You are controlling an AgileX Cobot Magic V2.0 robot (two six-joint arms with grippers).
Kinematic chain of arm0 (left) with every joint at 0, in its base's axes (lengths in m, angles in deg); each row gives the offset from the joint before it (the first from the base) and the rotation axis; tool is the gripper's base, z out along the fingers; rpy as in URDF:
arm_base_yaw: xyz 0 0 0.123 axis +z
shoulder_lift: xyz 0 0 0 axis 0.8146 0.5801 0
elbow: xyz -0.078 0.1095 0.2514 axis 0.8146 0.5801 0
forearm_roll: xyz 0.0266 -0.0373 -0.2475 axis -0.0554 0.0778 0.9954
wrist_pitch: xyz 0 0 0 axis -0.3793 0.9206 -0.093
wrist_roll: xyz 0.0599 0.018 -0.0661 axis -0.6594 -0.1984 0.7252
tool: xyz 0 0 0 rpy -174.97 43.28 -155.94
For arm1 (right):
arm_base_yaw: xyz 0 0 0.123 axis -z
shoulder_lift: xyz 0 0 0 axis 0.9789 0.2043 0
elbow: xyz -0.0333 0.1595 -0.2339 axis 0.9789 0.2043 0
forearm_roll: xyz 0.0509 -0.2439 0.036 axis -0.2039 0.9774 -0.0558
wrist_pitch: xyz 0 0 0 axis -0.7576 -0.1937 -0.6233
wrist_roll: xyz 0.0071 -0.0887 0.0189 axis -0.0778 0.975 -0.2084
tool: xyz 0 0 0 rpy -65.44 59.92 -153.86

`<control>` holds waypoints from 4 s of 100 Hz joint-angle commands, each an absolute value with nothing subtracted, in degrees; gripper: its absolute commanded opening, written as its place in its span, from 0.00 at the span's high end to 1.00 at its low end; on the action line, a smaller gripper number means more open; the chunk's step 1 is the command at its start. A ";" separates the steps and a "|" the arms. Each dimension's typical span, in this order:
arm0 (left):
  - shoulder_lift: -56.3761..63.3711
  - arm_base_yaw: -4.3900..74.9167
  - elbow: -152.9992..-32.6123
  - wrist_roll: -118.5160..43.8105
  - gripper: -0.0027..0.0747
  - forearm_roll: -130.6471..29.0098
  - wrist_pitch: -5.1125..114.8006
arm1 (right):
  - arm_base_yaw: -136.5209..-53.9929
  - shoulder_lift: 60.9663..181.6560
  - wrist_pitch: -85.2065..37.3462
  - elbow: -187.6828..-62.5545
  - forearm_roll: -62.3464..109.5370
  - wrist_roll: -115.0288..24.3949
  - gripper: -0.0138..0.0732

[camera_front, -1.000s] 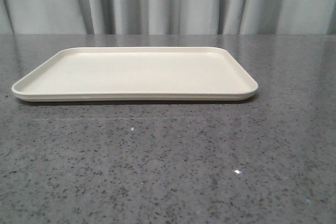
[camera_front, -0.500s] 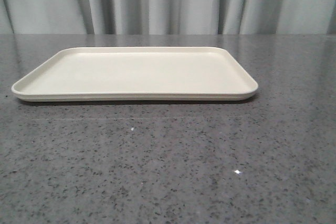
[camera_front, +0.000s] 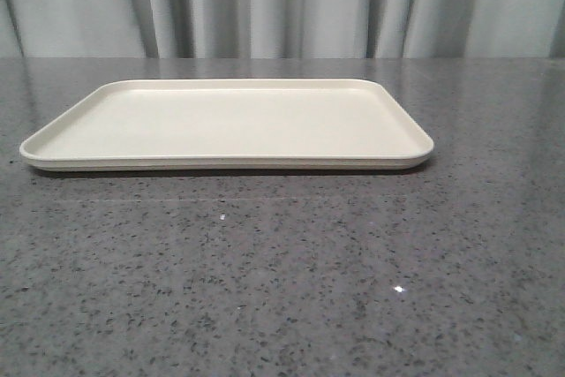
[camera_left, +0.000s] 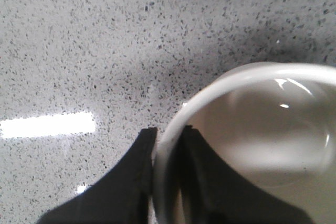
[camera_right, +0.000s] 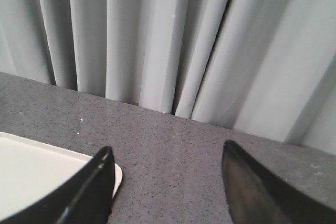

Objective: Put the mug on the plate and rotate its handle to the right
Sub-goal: 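Grasp the white mug's rim with the left gripper, then lift the mug and lower it onto the cream tray, then open the left gripper and raise it away from the mug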

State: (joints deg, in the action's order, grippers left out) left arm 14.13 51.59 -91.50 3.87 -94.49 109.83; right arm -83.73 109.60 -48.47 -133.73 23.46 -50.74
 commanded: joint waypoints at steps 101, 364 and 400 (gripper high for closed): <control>23.06 41.57 -127.33 -4.79 0.98 -74.37 106.53 | -83.87 109.56 -48.12 -135.55 23.24 -50.22 0.32; 49.60 25.51 -161.90 -5.07 0.57 -67.89 114.38 | -83.87 112.40 -51.49 -135.55 23.24 -50.22 0.32; 37.20 25.51 -163.12 -5.07 0.57 -75.64 114.38 | -83.87 112.40 -50.89 -135.55 23.24 -50.22 0.32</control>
